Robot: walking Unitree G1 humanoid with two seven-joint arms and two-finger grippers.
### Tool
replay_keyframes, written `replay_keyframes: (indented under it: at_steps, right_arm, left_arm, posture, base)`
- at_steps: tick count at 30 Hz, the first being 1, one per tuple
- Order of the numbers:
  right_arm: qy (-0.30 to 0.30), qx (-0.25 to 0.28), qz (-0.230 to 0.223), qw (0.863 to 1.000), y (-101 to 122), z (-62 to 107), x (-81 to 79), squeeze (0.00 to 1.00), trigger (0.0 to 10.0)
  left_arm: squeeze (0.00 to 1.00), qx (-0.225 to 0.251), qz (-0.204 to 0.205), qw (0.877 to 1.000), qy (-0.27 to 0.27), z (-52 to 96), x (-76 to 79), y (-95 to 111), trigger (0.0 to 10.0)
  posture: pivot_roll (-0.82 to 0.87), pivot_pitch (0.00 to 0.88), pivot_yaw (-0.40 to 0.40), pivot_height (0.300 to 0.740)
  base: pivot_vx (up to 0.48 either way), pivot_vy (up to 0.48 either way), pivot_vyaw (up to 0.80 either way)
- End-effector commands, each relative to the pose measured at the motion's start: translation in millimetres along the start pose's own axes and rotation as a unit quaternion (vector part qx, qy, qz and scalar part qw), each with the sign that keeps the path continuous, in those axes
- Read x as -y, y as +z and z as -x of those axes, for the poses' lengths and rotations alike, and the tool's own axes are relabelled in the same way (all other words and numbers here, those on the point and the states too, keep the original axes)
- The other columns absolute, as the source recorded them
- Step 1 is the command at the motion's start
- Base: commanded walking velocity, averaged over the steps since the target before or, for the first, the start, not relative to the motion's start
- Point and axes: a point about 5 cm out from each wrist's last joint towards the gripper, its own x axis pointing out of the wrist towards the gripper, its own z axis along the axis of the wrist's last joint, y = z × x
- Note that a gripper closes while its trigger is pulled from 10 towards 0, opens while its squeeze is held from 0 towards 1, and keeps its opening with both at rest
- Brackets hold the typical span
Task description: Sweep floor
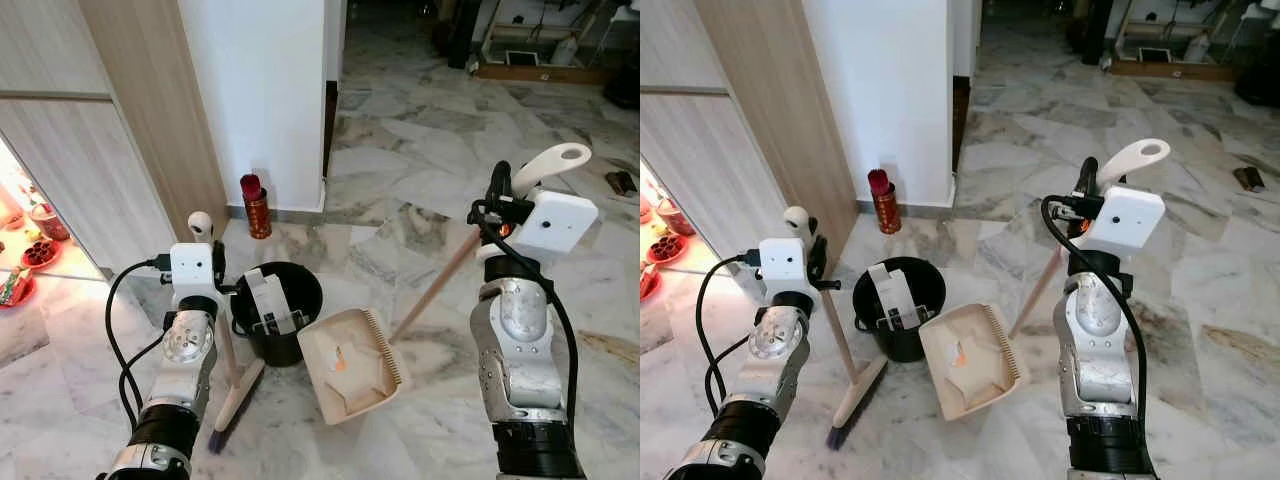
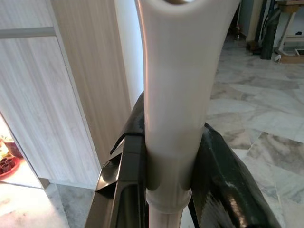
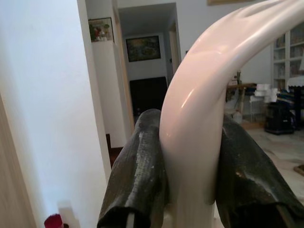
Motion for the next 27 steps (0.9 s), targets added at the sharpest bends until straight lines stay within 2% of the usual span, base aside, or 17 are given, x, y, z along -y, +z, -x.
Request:
replay_keyframes:
  at_steps: [1,4,12,27]
  right_arm:
    - [-0.012,0.024,-0.016,1.000,13.0,1.9,1.6,0.00,10.0]
    - [-0.022,0.019,-0.022,0.999,14.2,4.6,4.1,0.00,10.0]
    - [-0.026,0.024,-0.032,0.999,37.4,4.4,-0.5,0.00,10.0]
    - [-0.026,0.024,-0.032,0.999,37.4,4.4,-0.5,0.00,10.0]
  left_arm:
    - [0.00,0.014,0.002,1.000,-0.008,-4.5,3.8,6.7,10.0]
    - [0.00,0.014,0.003,1.000,-0.012,-4.9,5.0,6.7,10.0]
    - [0.00,0.014,0.003,1.000,-0.014,-6.6,5.2,7.8,10.0]
    - [0.00,0.014,0.003,1.000,-0.014,-6.6,5.2,7.8,10.0]
  posture:
    - [-0.02,0.028,0.016,0.740]
    - [-0.03,0.027,0.018,0.740]
    - [-0.02,0.025,0.018,0.740]
    - [-0.02,0.025,0.018,0.740]
  base:
    - [0.000,0.000,0.00]
    - [0.000,0.000,0.00]
    - [0.000,0.000,0.00]
    - [0.000,0.000,0.00]
